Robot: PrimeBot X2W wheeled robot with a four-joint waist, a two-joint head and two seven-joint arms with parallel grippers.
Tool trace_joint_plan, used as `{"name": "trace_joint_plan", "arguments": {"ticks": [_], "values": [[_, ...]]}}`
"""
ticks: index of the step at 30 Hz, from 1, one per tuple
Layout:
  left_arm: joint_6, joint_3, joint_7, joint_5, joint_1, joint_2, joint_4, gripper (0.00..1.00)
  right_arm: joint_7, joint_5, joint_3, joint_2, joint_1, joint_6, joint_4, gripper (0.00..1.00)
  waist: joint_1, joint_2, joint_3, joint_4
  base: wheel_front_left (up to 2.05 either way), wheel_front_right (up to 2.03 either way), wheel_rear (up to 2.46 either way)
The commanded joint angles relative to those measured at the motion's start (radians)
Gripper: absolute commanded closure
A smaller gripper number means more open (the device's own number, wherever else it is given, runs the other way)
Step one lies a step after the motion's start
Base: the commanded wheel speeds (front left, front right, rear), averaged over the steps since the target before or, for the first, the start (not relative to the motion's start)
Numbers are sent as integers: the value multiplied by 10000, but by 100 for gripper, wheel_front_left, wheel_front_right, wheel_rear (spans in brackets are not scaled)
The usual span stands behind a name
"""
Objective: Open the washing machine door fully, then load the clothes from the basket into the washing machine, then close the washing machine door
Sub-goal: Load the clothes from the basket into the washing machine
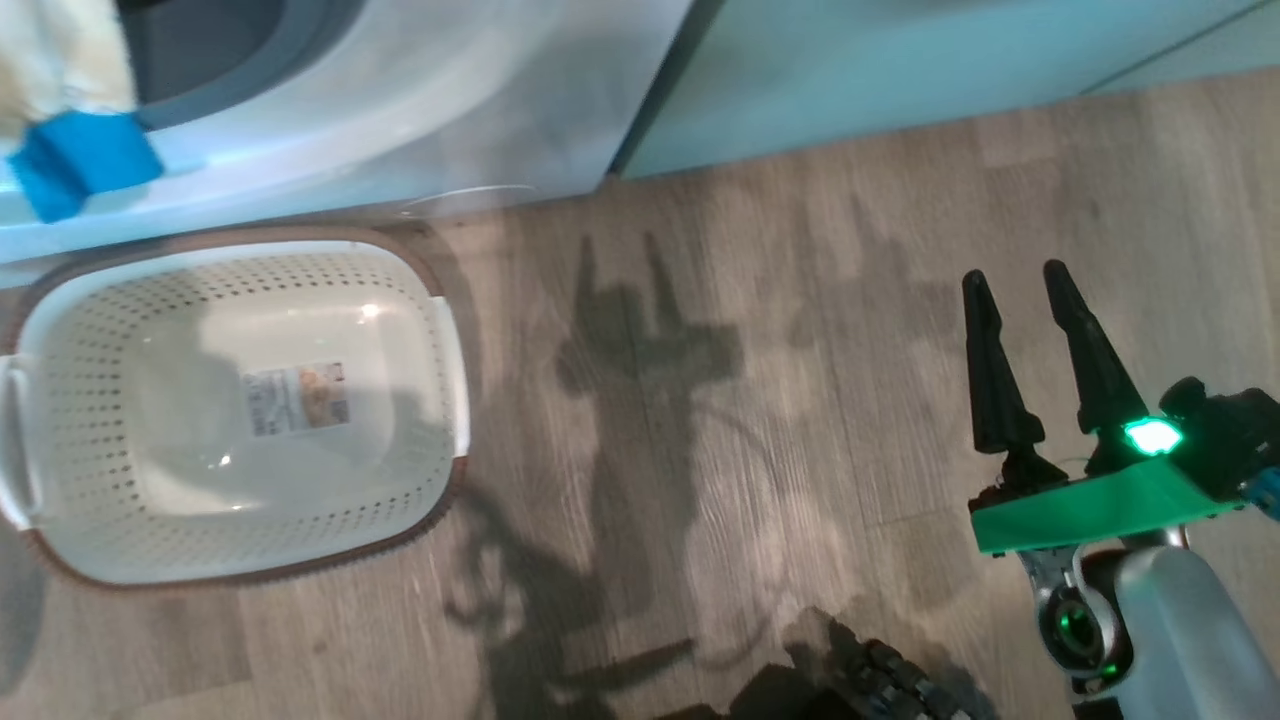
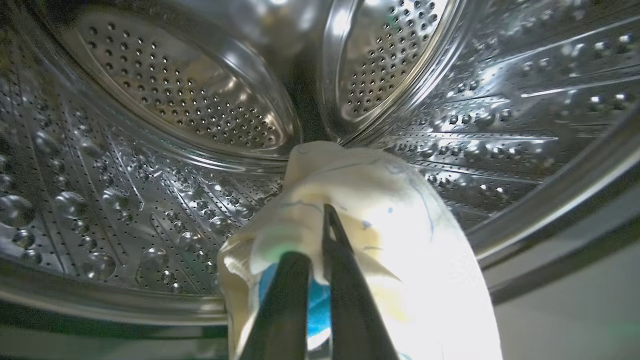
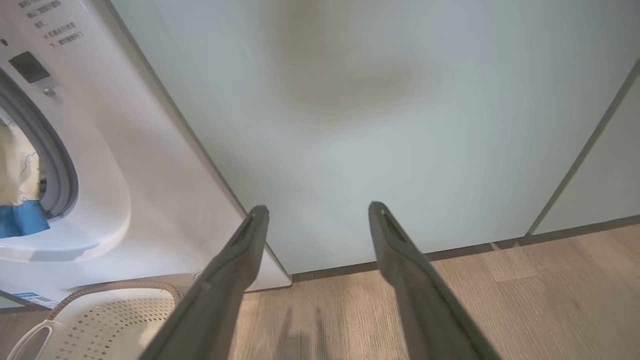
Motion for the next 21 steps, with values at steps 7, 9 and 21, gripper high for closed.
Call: {"name": "trace_joint_plan", "arguments": {"ticks": [7, 9, 21], "values": [[-206, 61, 308, 403, -2115, 1026, 1030, 100, -93, 357, 464, -15, -188, 2, -224, 0, 0, 0, 476, -699, 0, 0, 0], [-176, -19, 131, 564, -2588, 1056, 1231, 100, -93, 431, 506, -15, -220, 2, -215, 0, 0, 0, 547, -806, 0, 0, 0], [122, -485, -2364, 1607, -4657, 993, 2009, 100, -93, 645, 701, -15, -318, 2, -205, 0, 0, 0, 751, -1120, 0, 0, 0]]}}
